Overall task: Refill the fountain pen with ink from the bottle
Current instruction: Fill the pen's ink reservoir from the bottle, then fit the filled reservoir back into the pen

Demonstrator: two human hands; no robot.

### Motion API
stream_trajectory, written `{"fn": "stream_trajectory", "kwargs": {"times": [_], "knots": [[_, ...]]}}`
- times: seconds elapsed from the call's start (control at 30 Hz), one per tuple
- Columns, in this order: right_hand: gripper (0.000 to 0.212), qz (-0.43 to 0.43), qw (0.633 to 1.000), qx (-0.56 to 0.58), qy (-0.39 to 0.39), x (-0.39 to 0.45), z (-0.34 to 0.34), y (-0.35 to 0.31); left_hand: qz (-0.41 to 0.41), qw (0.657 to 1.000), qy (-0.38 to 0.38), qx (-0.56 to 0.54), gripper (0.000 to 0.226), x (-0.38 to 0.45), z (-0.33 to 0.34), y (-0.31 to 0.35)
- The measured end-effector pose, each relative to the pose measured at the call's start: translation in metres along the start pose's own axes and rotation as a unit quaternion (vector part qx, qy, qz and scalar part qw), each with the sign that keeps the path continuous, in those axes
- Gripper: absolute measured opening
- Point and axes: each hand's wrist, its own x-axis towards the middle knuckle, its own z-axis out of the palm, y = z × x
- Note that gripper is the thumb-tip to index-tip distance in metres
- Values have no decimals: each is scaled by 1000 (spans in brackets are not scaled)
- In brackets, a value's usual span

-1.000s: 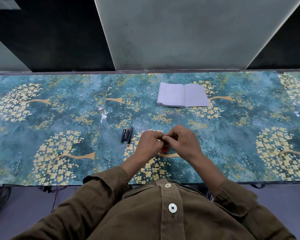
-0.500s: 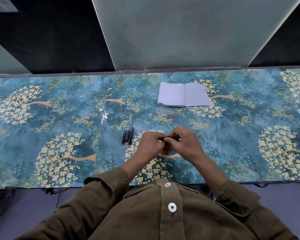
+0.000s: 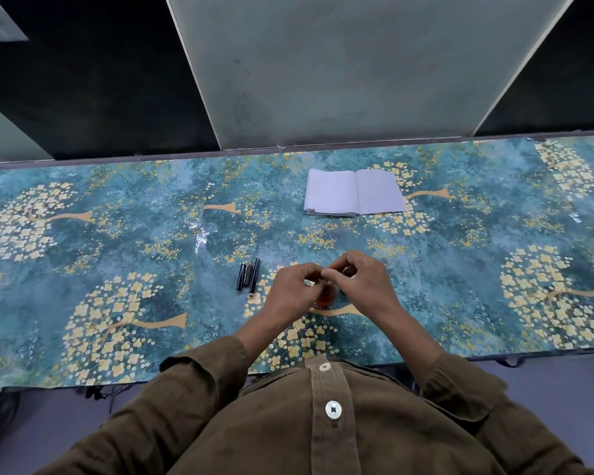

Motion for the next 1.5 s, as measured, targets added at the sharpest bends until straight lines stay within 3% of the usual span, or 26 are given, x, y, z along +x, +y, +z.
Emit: {"fn": "stream_trajectory", "kwargs": {"times": [0.2, 0.4, 0.57, 1.13, 1.23, 1.33, 1.5], "knots": [[13, 61, 993, 95, 19, -4, -10, -1, -8, 1000, 4, -28, 37, -4, -7, -7], [14, 96, 977, 188, 42, -9, -11, 0, -32, 997, 22, -61, 42, -11, -12, -13], [12, 103, 982, 152, 43, -12, -9, 7, -47, 997, 22, -59, 39, -16, -14, -18], [14, 149, 965, 206, 64, -23, -11, 14, -94, 987, 27, -131, 32, -35, -23, -31], [16, 186, 933, 299, 74, -25, -14, 11, -106, 982, 28, -153, 28, -41, -26, -34], [11, 231, 874, 423, 69, -29, -14, 3, -112, 977, 24, -180, 27, -45, -30, -36], [20, 266, 785, 559, 5, -38, -3, -17, -94, 970, 8, -226, 21, -47, -37, -21]]}}
